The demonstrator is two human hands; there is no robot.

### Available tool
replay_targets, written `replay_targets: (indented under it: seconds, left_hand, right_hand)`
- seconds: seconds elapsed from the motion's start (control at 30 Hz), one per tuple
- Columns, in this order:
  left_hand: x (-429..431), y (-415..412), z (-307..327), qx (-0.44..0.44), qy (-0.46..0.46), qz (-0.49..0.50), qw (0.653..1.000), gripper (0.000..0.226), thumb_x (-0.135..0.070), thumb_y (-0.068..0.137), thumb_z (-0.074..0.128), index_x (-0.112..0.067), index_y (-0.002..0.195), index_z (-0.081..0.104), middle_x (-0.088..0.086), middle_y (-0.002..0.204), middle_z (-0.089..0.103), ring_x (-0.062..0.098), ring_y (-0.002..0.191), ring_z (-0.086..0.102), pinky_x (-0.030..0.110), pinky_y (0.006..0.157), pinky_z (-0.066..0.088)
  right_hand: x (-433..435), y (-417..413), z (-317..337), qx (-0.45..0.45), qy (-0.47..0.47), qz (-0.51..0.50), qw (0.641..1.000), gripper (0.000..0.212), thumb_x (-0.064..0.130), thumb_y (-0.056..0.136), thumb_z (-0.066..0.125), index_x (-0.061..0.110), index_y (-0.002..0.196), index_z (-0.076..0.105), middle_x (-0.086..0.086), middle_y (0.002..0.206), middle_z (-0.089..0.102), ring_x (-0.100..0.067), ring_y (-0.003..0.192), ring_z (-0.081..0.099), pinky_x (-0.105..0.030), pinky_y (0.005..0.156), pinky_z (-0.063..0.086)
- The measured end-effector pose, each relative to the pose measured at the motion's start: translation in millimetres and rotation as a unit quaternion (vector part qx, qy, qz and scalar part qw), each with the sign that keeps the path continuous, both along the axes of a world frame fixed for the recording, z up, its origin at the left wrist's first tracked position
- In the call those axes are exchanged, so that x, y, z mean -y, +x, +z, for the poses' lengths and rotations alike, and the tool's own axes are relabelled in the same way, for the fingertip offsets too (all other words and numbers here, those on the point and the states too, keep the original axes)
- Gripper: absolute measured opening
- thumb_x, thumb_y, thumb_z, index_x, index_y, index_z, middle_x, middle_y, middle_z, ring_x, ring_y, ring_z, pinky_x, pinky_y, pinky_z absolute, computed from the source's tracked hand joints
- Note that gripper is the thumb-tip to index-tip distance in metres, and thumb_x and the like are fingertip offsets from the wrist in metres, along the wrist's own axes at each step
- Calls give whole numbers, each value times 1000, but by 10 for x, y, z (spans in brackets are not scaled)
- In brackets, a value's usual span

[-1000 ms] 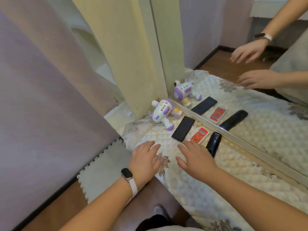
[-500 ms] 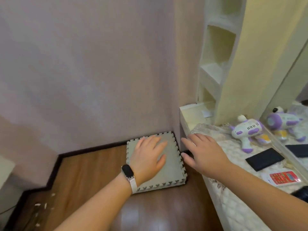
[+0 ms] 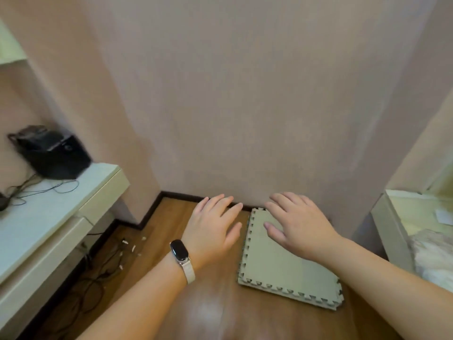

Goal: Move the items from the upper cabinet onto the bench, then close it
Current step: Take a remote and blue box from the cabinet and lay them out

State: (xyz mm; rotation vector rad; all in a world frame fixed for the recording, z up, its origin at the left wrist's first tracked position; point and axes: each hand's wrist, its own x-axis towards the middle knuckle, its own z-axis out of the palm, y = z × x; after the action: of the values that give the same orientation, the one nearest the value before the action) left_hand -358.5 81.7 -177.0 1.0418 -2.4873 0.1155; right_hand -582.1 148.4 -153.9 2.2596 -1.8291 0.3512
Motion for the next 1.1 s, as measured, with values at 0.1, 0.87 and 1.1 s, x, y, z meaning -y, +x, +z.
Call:
replay_targets:
  seconds: [0.1,0.87,1.1]
  left_hand:
    - [136,601,88,-10,-1,54,998,42,-40,92,50,-23,129,62,2,132,61,24,128,51,45,109,35]
    - [1146,2348,421,23,-14,391,920,42,-43,93,48,-24,128,61,0,130,61,22,125,50,44,109,36]
    - [2007,2088,650,46,-35,433,900,41,-44,92,50,-26,127,61,-2,133,60,23,128,51,44,108,38]
  right_hand:
    - [352,554,62,-13,-4,50,999,47,49,89,44,18,119,61,-3,116,64,-27,109,58,-39,87,47]
    - [2937,2514,317,32,-64,377,923,46,48,89,47,17,119,63,-5,118,65,-27,111,58,-39,91,47]
    - [4012,2284,509,45,-90,429,898,45,47,86,49,15,114,66,-6,112,66,-30,107,60,-40,88,48]
